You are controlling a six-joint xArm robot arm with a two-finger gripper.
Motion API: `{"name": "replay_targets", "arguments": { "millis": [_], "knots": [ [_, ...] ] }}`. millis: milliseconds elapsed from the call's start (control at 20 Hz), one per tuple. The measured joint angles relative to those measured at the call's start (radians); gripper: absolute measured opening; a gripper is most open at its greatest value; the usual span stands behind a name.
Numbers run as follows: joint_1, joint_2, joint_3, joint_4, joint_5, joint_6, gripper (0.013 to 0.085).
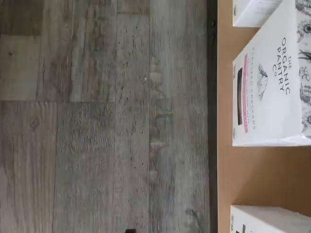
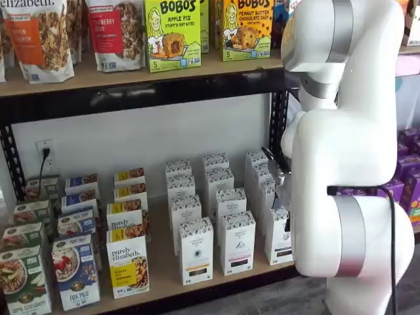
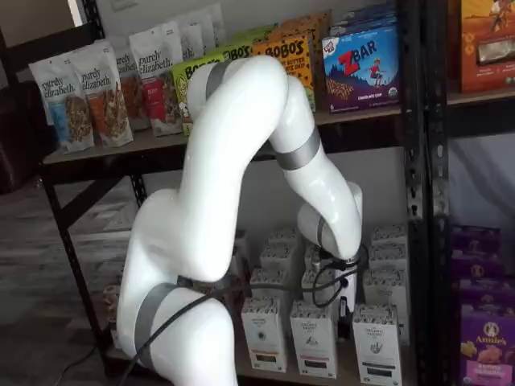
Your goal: Pick up the white box with a green strip in the middle, on the bottom shelf, the sixth box from the left
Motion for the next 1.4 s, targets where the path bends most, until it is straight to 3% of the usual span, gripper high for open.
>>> {"name": "replay_targets", "arguments": {
  "millis": [150, 300, 550, 950, 1150, 1400],
  "knots": [
    [0.013, 0.010, -0.046, -0.024, 0.087, 0.039, 0.0850],
    [0.035, 0.018, -0.070, -0.013, 0.108, 0.054, 0.0850],
    [0.060, 0.037, -0.081, 0.066, 0.047, 0.007, 0.0850],
    [0.046, 0.097, -0.128, 0.112, -0.028, -0.053, 0.0850],
    [0.031, 0.148, -0.195, 0.011, -0.001, 0.026, 0.0850],
    [0.035, 0.210, -0.272, -0.019, 0.000, 0.057, 0.0850]
  ]
}}
